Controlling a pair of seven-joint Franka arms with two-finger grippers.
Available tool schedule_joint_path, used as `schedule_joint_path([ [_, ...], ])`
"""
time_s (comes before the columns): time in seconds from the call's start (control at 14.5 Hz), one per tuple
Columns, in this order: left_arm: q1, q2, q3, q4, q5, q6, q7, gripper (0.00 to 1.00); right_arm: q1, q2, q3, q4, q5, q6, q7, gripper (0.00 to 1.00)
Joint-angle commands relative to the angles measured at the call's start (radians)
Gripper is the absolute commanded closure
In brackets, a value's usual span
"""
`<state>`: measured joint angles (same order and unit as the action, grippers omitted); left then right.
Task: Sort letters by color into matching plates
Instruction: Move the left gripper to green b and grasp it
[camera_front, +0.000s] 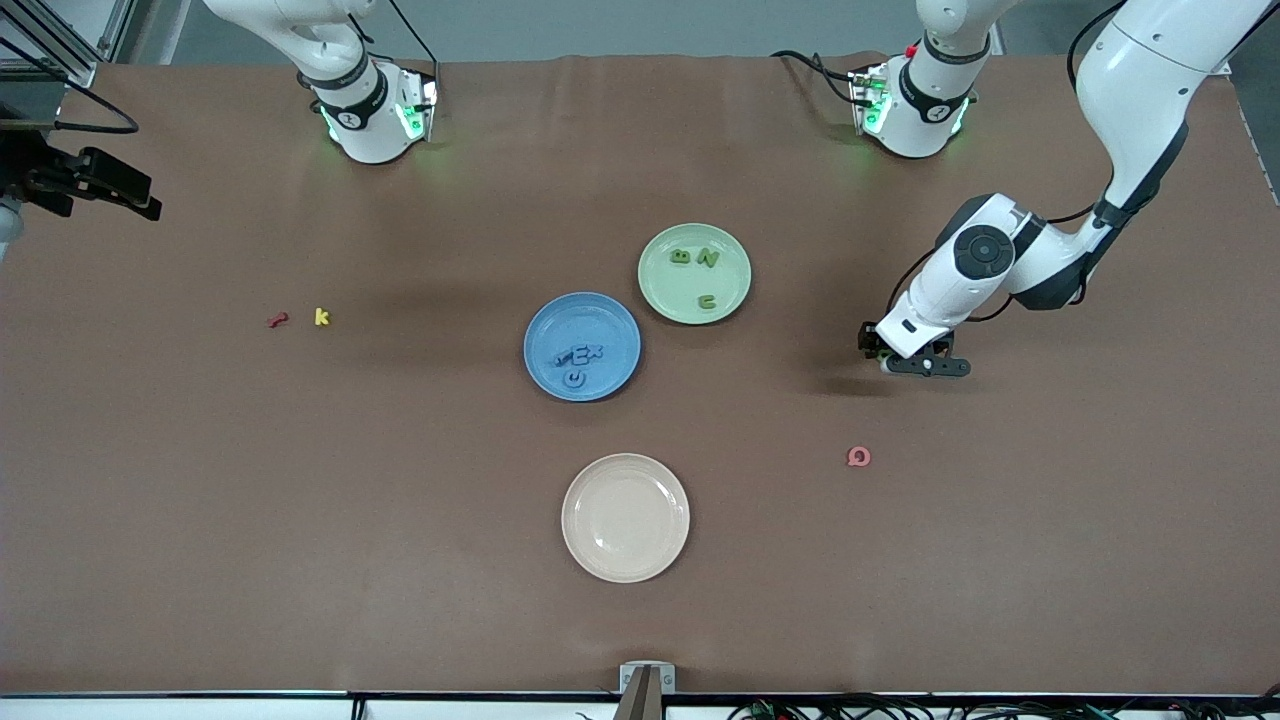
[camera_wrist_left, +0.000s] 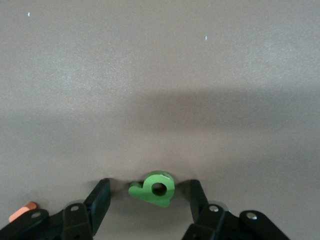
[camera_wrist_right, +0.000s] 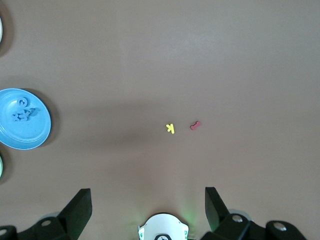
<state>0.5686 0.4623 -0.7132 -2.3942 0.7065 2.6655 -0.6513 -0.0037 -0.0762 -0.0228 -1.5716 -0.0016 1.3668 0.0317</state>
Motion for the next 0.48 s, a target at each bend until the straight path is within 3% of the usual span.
schedule_joint_path([
  [0.0,0.01,0.004,-0.006,0.0,0.028,0.013,-0.03,0.39,0.005,-0.036,-0.011,-0.038,0.021,0.021,0.014,0.0],
  [0.41,0.01,0.004,-0.006,0.003,0.028,0.013,-0.041,0.71,-0.002,-0.047,-0.011,-0.038,0.025,0.038,0.014,0.0],
])
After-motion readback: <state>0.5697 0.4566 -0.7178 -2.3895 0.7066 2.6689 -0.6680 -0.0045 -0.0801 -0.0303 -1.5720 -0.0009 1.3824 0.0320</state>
